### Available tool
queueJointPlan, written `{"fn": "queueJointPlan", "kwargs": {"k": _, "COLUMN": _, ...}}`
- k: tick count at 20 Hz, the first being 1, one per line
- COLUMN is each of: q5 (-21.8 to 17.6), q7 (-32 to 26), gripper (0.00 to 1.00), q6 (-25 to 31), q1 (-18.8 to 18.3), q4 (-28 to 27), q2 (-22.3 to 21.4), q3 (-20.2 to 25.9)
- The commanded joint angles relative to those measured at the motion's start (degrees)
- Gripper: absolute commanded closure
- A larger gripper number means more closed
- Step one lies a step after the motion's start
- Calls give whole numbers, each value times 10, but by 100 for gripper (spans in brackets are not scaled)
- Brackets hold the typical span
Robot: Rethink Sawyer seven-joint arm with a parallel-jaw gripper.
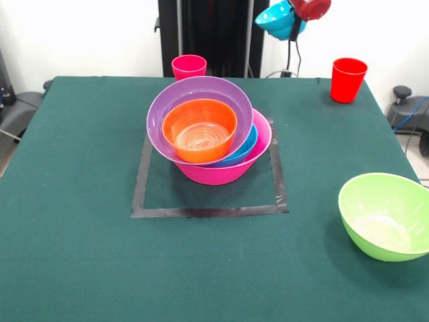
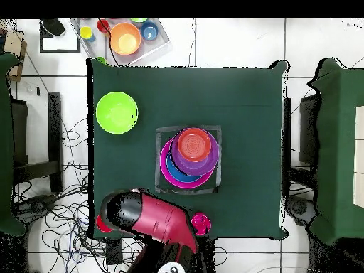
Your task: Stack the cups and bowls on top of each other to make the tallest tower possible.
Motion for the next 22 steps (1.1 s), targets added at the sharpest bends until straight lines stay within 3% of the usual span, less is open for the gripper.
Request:
{"fn": "queueJointPlan", "kwargs": {"k": 1, "q5": -89, "q7": -70, "gripper": 100, "q6": 110, "q1": -54, "q4": -164, "q2": 22, "q3": 39}}
{"fn": "queueJointPlan", "kwargs": {"k": 6, "q5": -144, "q7": -82, "gripper": 100, "q6": 128, "q1": -94, "q4": -253, "q2": 77, "q3": 37}}
{"fn": "queueJointPlan", "kwargs": {"k": 12, "q5": -197, "q7": -109, "gripper": 100, "q6": 207, "q1": -143, "q4": -364, "q2": 117, "q3": 61}}
{"fn": "queueJointPlan", "kwargs": {"k": 17, "q5": -218, "q7": -126, "gripper": 100, "q6": 270, "q1": -159, "q4": -441, "q2": 145, "q3": 88}}
{"fn": "queueJointPlan", "kwargs": {"k": 22, "q5": -221, "q7": -110, "gripper": 100, "q6": 287, "q1": -152, "q4": -487, "q2": 169, "q3": 112}}
